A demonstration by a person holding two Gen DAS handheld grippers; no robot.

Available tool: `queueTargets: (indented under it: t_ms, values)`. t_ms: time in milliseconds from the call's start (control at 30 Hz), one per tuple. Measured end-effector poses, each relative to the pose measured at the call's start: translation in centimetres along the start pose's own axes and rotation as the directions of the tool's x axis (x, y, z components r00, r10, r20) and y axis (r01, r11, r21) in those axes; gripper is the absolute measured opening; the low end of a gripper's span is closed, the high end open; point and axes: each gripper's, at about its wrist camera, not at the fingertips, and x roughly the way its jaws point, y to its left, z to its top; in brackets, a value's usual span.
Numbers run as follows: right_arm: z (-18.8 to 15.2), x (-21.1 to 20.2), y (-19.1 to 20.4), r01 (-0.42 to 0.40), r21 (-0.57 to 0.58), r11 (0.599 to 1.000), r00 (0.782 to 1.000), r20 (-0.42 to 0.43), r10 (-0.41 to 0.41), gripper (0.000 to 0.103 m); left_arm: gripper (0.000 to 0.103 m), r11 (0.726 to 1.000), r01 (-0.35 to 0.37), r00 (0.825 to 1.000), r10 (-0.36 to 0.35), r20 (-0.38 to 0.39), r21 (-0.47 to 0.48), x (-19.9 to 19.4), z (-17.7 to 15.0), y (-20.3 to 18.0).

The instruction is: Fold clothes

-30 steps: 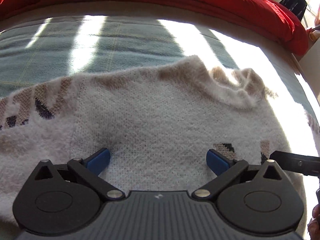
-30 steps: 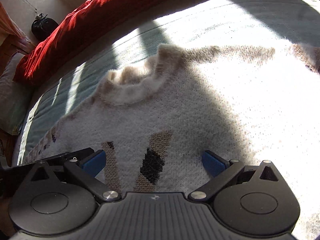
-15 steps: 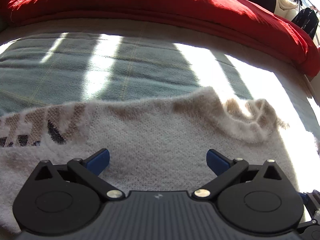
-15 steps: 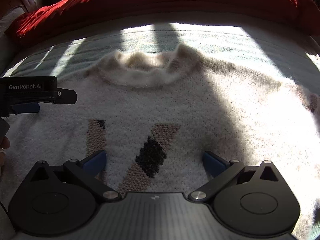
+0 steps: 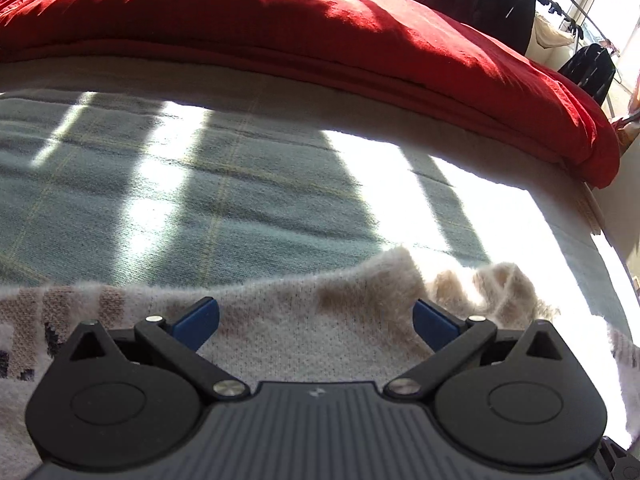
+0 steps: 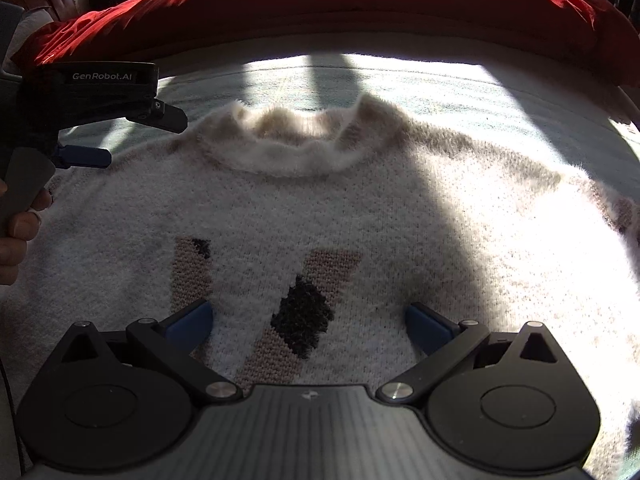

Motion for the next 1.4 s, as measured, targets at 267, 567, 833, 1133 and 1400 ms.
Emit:
queueTargets:
  t_ms: [267, 567, 833, 1133, 1400]
  values:
    - [-0.2, -0.1, -0.1, -0.004, -0.002, 1.0, 1.0, 0.006, 0.004, 0.103, 0.102, 1.0, 0.002, 1.0, -0.002, -0.017, 0.021, 1.5, 1.0, -0.4]
    - [-0.1, 0.0, -0.1, -0.003, -0.003, 1.0, 1.0, 0.006, 0.003, 0.103, 0.102, 0.993, -0.101, 0.995, 0.102, 0.012, -0.065, -2.3, -0.1, 3.9]
    - [-0.2, 0.1, 0.1, 0.006, -0.01, 1.0, 1.0, 0.009, -0.006, 0.103, 0.102, 0.991, -0.102, 0.995, 0.101, -0.019, -0.089, 0.2, 0.7, 5.6]
    - [-0.2, 0.1, 0.3, 0.018, -0.009, 1.0, 1.0, 0.006, -0.018, 0.103, 0.102, 0.995, -0.015, 1.0, 0.016, 0.018, -0.097, -1.8, 0.1, 4.7]
    - [-0.2, 0.0, 0.3, 0.012, -0.01, 1.0, 1.0, 0.007, -0.012, 0.103, 0.102, 0.99, -0.05, 0.999, 0.052, 0.01, -0.13, -0.9, 0.7, 5.6]
